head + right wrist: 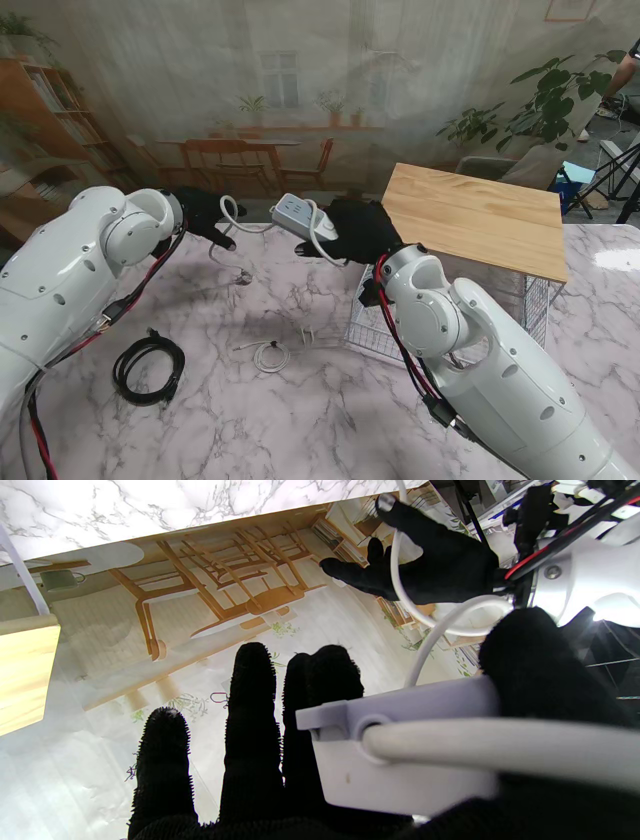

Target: Load the small electronics into the mesh drawer

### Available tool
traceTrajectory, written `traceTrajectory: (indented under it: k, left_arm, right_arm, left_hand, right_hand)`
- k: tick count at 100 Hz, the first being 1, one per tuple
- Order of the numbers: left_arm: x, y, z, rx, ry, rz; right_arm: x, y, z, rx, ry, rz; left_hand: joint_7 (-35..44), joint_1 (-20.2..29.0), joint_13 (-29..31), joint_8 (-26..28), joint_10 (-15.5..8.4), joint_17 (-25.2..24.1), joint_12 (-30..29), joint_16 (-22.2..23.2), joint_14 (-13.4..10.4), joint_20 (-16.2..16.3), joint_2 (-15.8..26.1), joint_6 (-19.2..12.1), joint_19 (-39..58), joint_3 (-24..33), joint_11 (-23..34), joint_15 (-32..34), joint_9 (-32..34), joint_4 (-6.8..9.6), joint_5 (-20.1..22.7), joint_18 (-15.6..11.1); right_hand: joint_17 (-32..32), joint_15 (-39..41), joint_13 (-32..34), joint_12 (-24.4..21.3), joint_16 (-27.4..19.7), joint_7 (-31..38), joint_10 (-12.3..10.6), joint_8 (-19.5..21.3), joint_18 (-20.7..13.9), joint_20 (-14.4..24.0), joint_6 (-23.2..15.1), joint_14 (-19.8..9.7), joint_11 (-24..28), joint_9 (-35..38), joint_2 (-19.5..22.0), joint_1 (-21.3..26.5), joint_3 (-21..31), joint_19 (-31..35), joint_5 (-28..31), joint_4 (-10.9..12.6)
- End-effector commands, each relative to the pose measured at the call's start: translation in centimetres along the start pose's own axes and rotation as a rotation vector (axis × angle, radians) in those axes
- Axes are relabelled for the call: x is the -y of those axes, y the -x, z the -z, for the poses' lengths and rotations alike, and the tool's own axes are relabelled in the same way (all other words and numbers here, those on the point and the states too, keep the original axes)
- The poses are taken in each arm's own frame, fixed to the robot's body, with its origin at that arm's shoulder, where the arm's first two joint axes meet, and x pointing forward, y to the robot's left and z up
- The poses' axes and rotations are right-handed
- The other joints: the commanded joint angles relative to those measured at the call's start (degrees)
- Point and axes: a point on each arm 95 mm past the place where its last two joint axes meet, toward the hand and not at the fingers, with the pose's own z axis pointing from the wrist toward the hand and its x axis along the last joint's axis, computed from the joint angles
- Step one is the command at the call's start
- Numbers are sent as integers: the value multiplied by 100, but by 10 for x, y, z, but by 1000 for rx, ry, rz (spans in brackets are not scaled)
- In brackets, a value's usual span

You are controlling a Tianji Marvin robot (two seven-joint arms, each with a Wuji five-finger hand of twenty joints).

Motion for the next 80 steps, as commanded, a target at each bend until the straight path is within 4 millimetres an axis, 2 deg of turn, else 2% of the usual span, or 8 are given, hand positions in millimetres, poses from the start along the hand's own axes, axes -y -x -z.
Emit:
traceTrajectory:
  k: [1,6,13,34,54,68,80]
  left_arm:
    - [0,7,3,5,12,-38]
    - [-2,10,4,9,23,-54]
    - [-5,15,5,18,33,-56]
    - [-15,31,10,63,47,-80]
    - [-28,52,19,136,65,-118]
    - [-38,66,28,177,42,-116]
    - [-44,77,36,207,15,-112]
  right_arm:
    - [-2,0,-1,5,6,1]
    - [-2,0,-1,7,6,1]
    - [-2,1,-1,10,8,1]
    - [-1,2,-4,14,-1,9]
    - [0,2,-10,15,-12,28]
    - [2,3,-15,19,-26,38]
    - [3,3,-18,25,-29,38]
  left_hand:
    - [-403,-388,-350,-221,211,-226,-317,-134,130,-172,-295,219,-259,-66,-318,-233,-709,-64,-524,-69]
    - [-525,-519,-494,-290,275,-283,-569,-187,146,-206,-495,217,-347,-79,-637,-278,-885,-122,-683,-101]
    - [-625,-586,-645,-338,245,-345,-720,-224,157,-223,-626,85,-406,-113,-937,-324,-1059,-165,-835,-140]
    - [-612,-560,-678,-306,131,-344,-684,-258,151,-216,-649,-71,-419,-76,-1041,-333,-1106,-154,-777,-142]
    - [-183,-267,-577,-30,133,-268,-493,-263,130,-164,-421,-28,-331,95,-892,-268,-998,-56,-216,-132]
    - [197,65,-451,229,113,-184,-406,-259,115,-148,-266,-7,-265,222,-623,-215,-822,-26,334,-107]
    - [330,372,-391,374,86,-152,-341,-260,112,-137,-149,8,-223,312,-343,-193,-724,3,458,-94]
  right_hand:
    - [-37,342,-69,43,53,362,-269,171,-3,64,-661,-12,289,150,1014,1056,2140,-39,536,-3]
    - [-35,342,-70,41,53,362,-267,171,1,63,-662,-13,287,146,1022,1055,2136,-38,536,-3]
    - [-36,343,-70,42,53,361,-270,171,0,62,-665,-6,290,148,1025,1052,2130,-37,533,-3]
    - [-39,339,-78,35,51,356,-284,169,-9,60,-712,-19,283,127,1061,1038,2095,-35,499,-4]
    - [-55,313,-111,27,39,339,-303,142,-20,55,-828,-30,274,95,1131,1015,2012,-41,437,-2]
    - [-69,294,-121,18,31,336,-308,120,-26,50,-873,-29,262,79,1145,1022,1975,-50,415,-2]
    - [-74,290,-125,18,30,342,-300,111,-27,48,-875,-28,266,74,1156,1033,1954,-55,413,-2]
